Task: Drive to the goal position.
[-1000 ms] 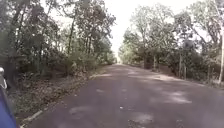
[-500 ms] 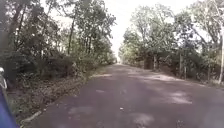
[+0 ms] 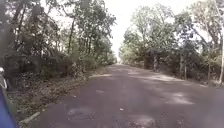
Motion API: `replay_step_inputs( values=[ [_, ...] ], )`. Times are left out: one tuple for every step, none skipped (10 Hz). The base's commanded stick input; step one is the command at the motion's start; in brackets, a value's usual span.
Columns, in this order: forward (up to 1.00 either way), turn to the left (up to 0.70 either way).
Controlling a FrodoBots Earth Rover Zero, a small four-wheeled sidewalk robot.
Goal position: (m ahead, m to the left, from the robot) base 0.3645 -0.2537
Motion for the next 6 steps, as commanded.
replay_step_inputs(
  values=[
    [0.05,-0.03],
    [0.05,-0.03],
    [0.05,-0.03],
    [0.06,-0.03],
    [0.06,-0.03],
    [0.05,-0.03]
  ],
)
